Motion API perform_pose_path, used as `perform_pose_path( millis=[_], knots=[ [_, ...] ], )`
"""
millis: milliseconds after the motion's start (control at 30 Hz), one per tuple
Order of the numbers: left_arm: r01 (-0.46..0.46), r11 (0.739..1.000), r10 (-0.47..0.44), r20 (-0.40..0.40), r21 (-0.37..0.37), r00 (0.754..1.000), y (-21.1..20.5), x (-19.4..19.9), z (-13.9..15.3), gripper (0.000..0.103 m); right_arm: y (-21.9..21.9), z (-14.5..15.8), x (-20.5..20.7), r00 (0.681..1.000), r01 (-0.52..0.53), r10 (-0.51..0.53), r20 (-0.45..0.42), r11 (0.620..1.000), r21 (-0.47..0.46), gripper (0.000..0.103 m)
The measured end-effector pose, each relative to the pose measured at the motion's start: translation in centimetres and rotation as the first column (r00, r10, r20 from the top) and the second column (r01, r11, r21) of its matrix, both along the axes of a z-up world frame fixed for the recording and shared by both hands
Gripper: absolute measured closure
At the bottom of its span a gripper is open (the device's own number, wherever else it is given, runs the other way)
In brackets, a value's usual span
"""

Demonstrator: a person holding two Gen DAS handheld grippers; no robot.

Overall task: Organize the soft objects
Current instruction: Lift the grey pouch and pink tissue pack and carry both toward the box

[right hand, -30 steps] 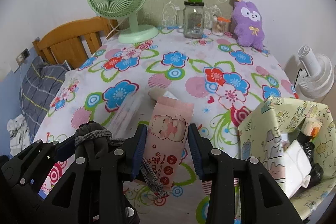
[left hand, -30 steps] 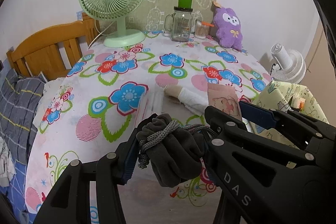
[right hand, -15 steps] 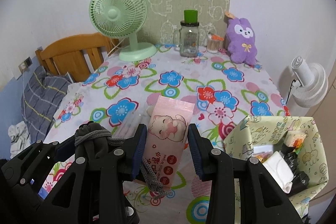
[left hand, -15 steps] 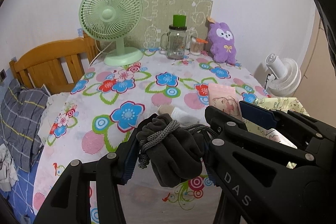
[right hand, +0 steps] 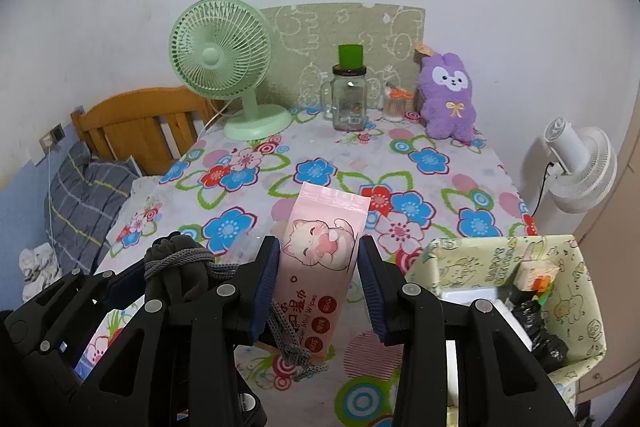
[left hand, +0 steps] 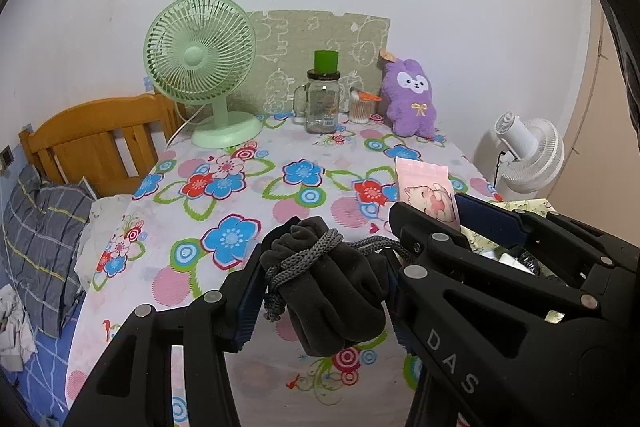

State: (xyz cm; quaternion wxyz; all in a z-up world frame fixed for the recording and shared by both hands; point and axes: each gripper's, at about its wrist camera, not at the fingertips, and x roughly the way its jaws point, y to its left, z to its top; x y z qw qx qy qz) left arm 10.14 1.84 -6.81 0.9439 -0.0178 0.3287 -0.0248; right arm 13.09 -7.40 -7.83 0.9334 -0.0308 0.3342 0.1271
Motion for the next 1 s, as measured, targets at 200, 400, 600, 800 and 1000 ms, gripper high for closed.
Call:
perform_pose_path(
  millis=[200,400,600,800,1000],
  knots=[
    [0.022,1.0,-0.022,0.014,0.009,1.0,-1.6,-0.1,0.6,0.047,-1.7,0.6,-0.4,1.0,0.016,-0.016,0.015,1.0,0.008,0.06],
    [0.048,0.999,-0.048,0.026,0.013,0.998,-3.5,0.0,1.0,0.047,-3.6,1.2,-0.6,0.999,0.042,-0.043,0.029,0.999,0.012,0.06],
    [0.071,0.997,-0.072,0.038,0.019,0.997,-5.5,0.2,1.5,0.047,-5.5,1.6,-0.6,0.997,0.066,-0.066,0.04,0.998,0.015,0.06],
    [0.101,0.994,-0.102,0.045,0.028,0.994,-7.5,0.4,1.7,0.047,-7.8,1.8,-0.5,0.994,0.093,-0.094,0.05,0.995,0.023,0.06],
    [0.129,0.991,-0.13,0.055,0.03,0.99,-9.3,0.7,1.7,0.047,-9.8,1.9,-0.5,0.991,0.117,-0.118,0.061,0.993,0.02,0.06]
  ],
)
